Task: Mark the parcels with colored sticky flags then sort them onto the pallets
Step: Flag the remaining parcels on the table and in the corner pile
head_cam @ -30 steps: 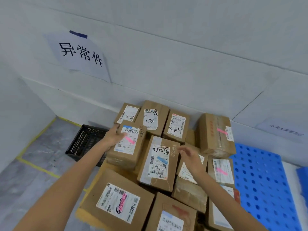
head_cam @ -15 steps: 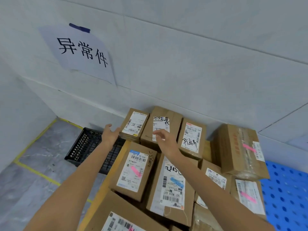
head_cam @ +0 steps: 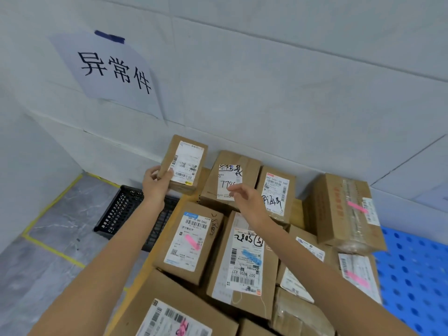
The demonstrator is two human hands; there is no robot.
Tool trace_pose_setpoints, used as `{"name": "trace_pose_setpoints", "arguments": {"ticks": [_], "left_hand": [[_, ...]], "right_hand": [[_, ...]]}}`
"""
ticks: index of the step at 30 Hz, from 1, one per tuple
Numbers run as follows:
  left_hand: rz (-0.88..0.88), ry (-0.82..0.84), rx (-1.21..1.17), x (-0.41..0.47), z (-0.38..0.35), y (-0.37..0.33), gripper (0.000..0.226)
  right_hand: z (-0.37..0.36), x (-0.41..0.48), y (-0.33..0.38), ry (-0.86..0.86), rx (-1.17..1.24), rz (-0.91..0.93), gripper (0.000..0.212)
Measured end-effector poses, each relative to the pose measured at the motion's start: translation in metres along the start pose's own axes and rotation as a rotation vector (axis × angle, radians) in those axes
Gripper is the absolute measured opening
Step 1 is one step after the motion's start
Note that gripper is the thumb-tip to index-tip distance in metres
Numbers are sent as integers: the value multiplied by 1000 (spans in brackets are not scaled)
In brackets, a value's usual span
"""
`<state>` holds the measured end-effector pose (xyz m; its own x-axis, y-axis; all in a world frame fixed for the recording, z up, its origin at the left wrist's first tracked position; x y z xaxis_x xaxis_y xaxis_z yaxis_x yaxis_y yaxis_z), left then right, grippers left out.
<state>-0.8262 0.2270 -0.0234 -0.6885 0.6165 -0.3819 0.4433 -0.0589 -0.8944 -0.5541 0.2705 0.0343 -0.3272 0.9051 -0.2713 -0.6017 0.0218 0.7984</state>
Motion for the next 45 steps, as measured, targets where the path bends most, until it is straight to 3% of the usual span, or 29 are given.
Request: {"name": "trace_pose_setpoints", "arguments": {"ticks": [2, 5, 10, 13, 16, 20, 26, 28, 31, 35, 37, 42, 45], "left_hand": [[-47, 88, -35, -41, -16, -30, 35], [2, 253, -34, -115, -47, -51, 43], [58, 421, 150, -262, -99, -50, 39], [66, 499, 236, -349, -128, -21, 25], [75, 625, 378, -439, -164, 23, 28], [94, 798, 539, -539, -208, 98, 27], [309, 975, 700, -640, -226, 226, 40], [232, 989, 811, -649, -219, 265, 32], [-48, 933, 1116, -645, -205, 312, 21], [-324, 877, 1500, -645, -192, 352, 46], [-429, 862, 1578, -648, -194, 357, 52], [-470, 810, 1528, -638, -200, 346, 34], [-237, 706, 1106, -622, -190, 329, 29]], "right_hand": [[13, -18, 14, 1, 41, 23, 21], [37, -48, 39, 2, 158, 54, 35], [122, -137, 31, -81, 336, 108, 40], [180, -204, -20, -179, 261, 95, 45], [250, -272, -87, -291, 293, 7, 37], [310, -345, -194, -265, 331, -172, 46], [353, -425, -319, -266, 291, -336, 44], [354, -445, -356, -287, 221, -389, 45], [337, -470, -406, -268, 175, -465, 43], [312, -491, -444, -209, 101, -480, 39], [305, -500, -450, -230, 96, -472, 36], [303, -500, -443, -257, 63, -430, 26], [306, -497, -439, -223, -1, -422, 34]]}}
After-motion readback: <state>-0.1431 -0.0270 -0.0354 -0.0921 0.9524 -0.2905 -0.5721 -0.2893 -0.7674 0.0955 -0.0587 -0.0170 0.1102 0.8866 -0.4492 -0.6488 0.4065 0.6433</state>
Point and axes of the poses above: each hand's wrist, its own x-axis towards the middle knuckle, its own z-axis out of the back of the hand, y = z × x, the point moved 10 cm from there along x, towards the middle knuckle, and after that the axes turned 15 degrees about -x, right-handed, at the moved point
